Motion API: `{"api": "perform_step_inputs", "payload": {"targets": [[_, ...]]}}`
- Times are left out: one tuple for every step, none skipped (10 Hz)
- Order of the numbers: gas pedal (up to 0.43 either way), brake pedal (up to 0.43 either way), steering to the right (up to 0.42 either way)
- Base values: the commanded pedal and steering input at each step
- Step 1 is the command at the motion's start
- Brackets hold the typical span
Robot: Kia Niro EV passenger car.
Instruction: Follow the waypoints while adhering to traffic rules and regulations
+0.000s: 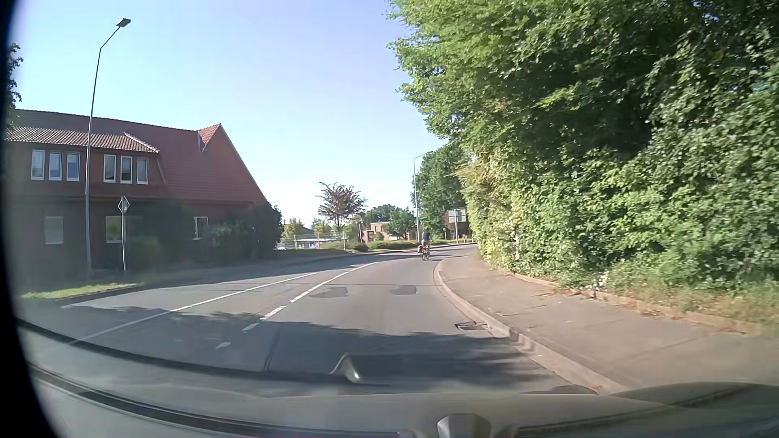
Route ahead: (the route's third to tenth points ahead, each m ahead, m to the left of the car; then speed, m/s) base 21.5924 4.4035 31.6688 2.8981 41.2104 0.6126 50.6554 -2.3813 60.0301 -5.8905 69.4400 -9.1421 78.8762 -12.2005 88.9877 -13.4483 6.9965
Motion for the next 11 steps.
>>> {"api": "perform_step_inputs", "payload": {"targets": [[0.26,0.006,-0.126],[0.26,0.006,-0.11],[0.26,0.006,-0.088],[0.26,0.006,-0.067],[0.248,0.006,-0.052],[0.248,0.006,-0.039],[0.248,0.006,-0.027],[0.248,0.006,-0.013],[0.228,0.006,-0.005],[0.228,0.006,0.001],[0.228,0.006,0.011]]}}
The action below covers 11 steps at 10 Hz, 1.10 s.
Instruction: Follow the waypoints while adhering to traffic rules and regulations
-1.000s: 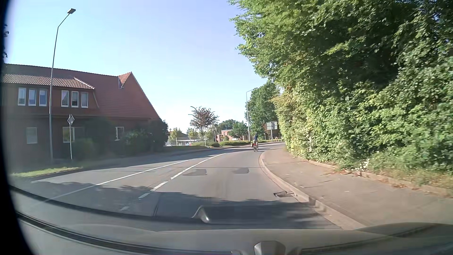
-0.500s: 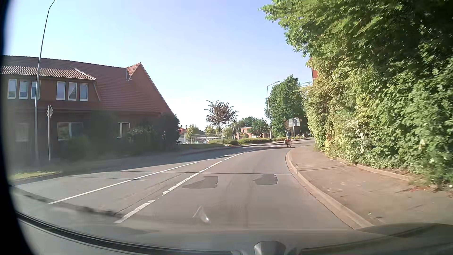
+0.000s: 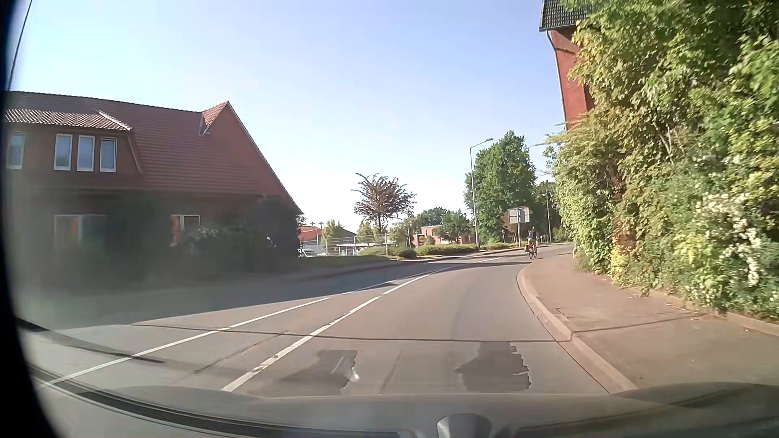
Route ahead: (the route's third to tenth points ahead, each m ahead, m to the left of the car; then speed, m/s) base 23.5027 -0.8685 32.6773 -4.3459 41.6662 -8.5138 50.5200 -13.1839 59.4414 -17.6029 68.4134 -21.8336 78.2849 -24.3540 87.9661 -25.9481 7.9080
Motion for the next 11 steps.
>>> {"api": "perform_step_inputs", "payload": {"targets": [[0.228,0.006,0.023],[0.228,0.006,0.029],[0.228,0.006,0.034],[0.228,0.006,0.04],[0.228,0.006,0.046],[0.228,0.006,0.054],[0.228,0.006,0.06],[0.228,0.006,0.061],[0.228,0.006,0.063],[0.228,0.006,0.062],[0.228,0.006,0.061]]}}
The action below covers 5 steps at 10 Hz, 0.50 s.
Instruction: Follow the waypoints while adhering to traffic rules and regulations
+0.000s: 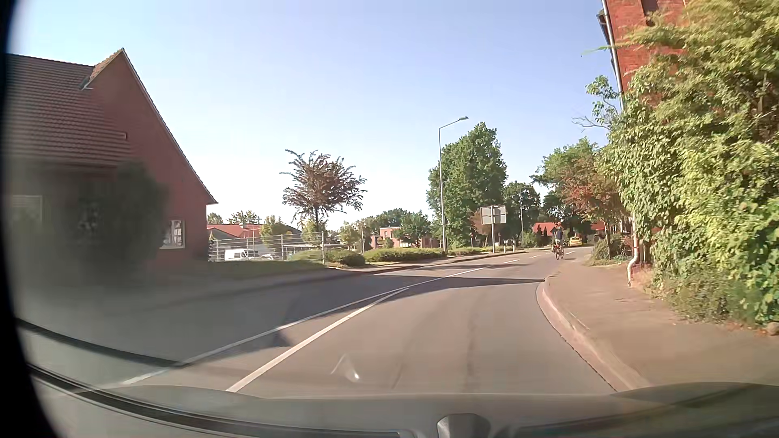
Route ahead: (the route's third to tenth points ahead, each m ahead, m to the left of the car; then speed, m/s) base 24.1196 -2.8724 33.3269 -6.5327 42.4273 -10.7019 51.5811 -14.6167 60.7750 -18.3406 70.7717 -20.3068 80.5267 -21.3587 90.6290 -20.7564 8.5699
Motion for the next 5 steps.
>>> {"api": "perform_step_inputs", "payload": {"targets": [[0.209,0.006,0.061],[0.197,0.006,0.061],[0.189,0.006,0.061],[0.189,0.006,0.062],[0.189,0.006,0.065]]}}
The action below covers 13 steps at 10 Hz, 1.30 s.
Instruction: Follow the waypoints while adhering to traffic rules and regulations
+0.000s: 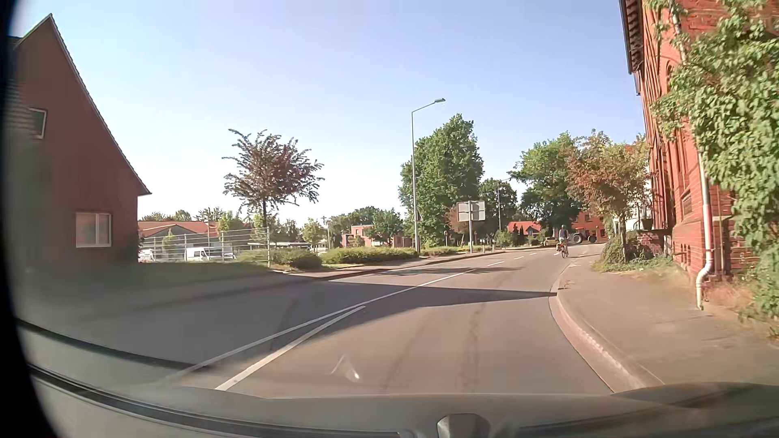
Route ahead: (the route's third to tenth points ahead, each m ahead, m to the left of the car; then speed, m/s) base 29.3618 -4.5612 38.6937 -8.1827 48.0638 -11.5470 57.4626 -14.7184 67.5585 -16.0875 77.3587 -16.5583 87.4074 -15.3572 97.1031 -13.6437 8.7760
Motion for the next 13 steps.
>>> {"api": "perform_step_inputs", "payload": {"targets": [[0.189,0.006,0.069],[0.189,0.006,0.072],[0.189,0.006,0.077],[0.189,0.006,0.082],[0.189,0.006,0.085],[0.189,0.006,0.086],[0.189,0.006,0.085],[0.189,0.006,0.085],[0.189,0.006,0.084],[0.189,0.006,0.084],[0.189,0.006,0.083],[0.189,0.006,0.083],[0.189,0.006,0.081]]}}
